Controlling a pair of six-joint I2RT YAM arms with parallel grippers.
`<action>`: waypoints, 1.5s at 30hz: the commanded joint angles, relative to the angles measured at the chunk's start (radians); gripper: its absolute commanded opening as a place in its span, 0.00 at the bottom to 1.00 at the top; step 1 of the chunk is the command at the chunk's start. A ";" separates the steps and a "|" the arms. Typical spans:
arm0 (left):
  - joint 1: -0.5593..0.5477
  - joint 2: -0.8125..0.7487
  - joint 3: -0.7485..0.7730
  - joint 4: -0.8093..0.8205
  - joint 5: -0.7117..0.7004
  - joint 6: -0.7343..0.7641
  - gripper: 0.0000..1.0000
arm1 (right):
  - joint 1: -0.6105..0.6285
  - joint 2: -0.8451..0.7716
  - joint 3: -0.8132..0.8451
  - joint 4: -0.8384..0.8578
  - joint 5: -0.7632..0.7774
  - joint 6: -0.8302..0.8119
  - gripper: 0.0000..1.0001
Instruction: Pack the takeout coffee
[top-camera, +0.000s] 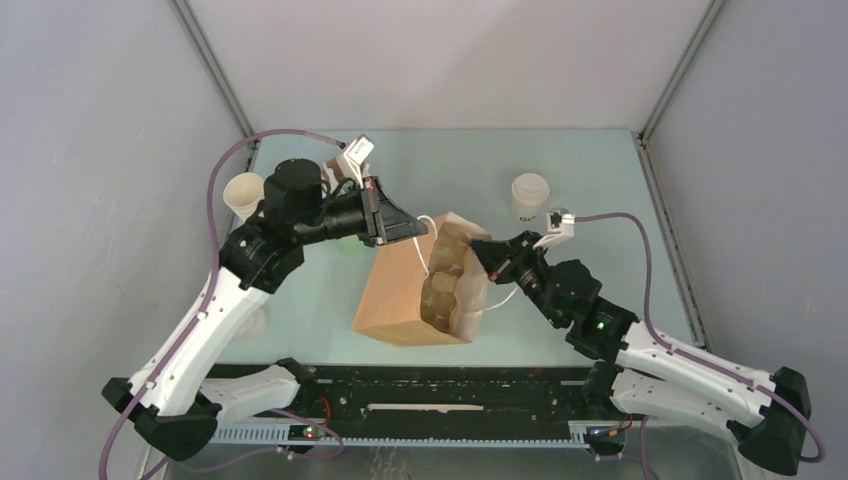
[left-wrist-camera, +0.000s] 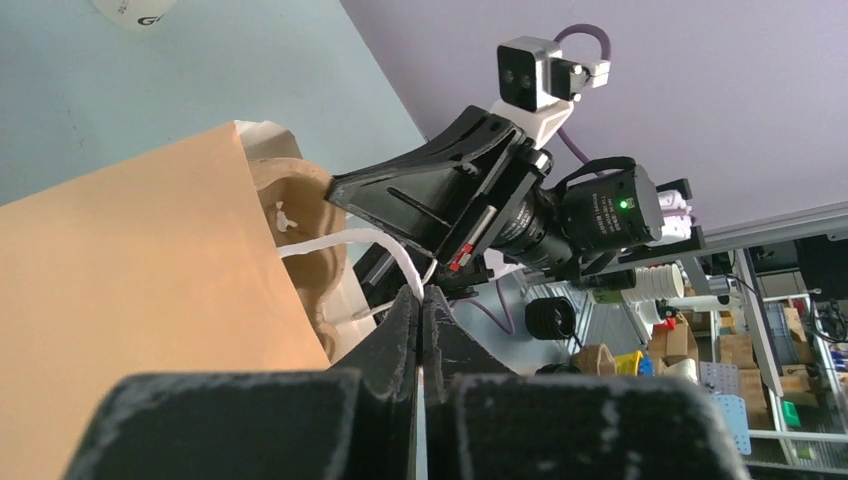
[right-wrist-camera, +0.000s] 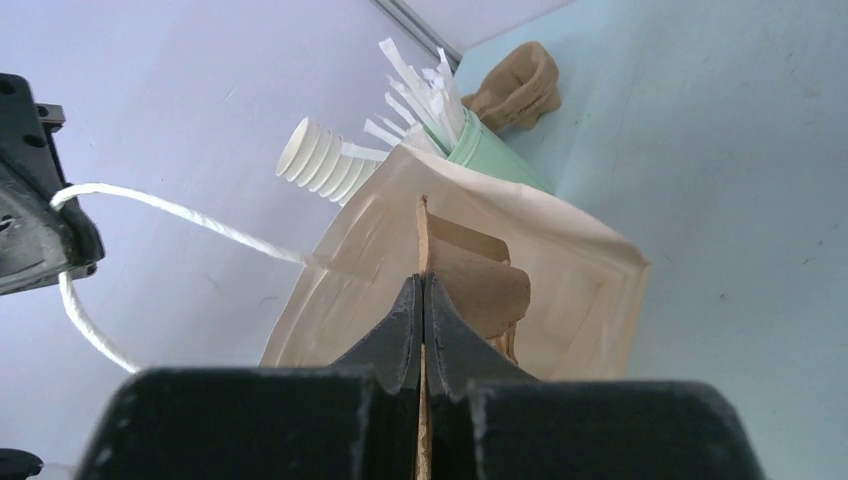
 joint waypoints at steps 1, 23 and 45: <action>0.012 -0.012 -0.010 0.049 0.044 0.025 0.00 | -0.010 -0.070 0.019 -0.047 -0.035 -0.121 0.00; 0.223 -0.114 -0.338 0.633 0.264 -0.351 0.00 | -0.301 -0.042 0.237 0.117 -0.506 -0.126 0.00; 0.276 -0.175 -0.242 0.172 0.116 -0.071 0.23 | -0.374 0.125 0.274 0.120 -0.698 0.109 0.00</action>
